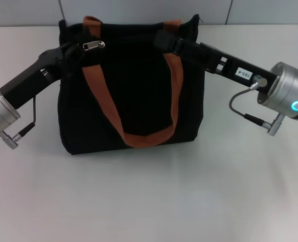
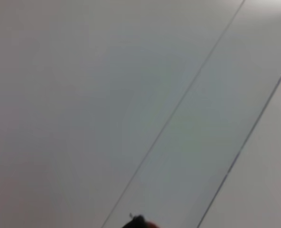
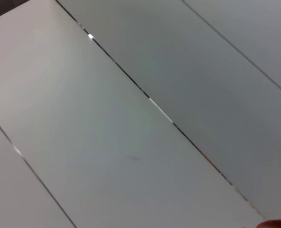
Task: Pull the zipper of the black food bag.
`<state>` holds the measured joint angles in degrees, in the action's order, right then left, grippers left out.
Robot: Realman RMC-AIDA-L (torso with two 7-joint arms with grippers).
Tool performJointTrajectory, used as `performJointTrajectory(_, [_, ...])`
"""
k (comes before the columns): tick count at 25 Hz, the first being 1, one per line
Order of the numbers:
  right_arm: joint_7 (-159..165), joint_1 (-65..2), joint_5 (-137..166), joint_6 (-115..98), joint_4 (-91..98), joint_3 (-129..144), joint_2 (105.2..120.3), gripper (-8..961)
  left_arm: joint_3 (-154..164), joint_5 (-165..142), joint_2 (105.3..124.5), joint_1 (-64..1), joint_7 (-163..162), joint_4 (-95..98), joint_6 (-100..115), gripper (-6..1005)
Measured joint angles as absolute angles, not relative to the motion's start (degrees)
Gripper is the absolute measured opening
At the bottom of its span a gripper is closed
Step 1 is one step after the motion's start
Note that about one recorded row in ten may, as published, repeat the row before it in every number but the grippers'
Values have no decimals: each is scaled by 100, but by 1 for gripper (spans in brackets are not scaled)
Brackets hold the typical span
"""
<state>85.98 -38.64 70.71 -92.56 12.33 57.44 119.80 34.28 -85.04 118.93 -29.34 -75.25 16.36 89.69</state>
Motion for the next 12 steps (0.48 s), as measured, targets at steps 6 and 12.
performJointTrajectory(6, [8495,-3816,7040,-9180,1245,5745,11981,747,3321,-8473,11868,-2927,-7580,1679,8780,39])
performJointTrajectory(12, [8495,-3812,7032,-9127,1276,5749,11981,747,3357,-8471,11875,-2944,-7586,1686,8807,42])
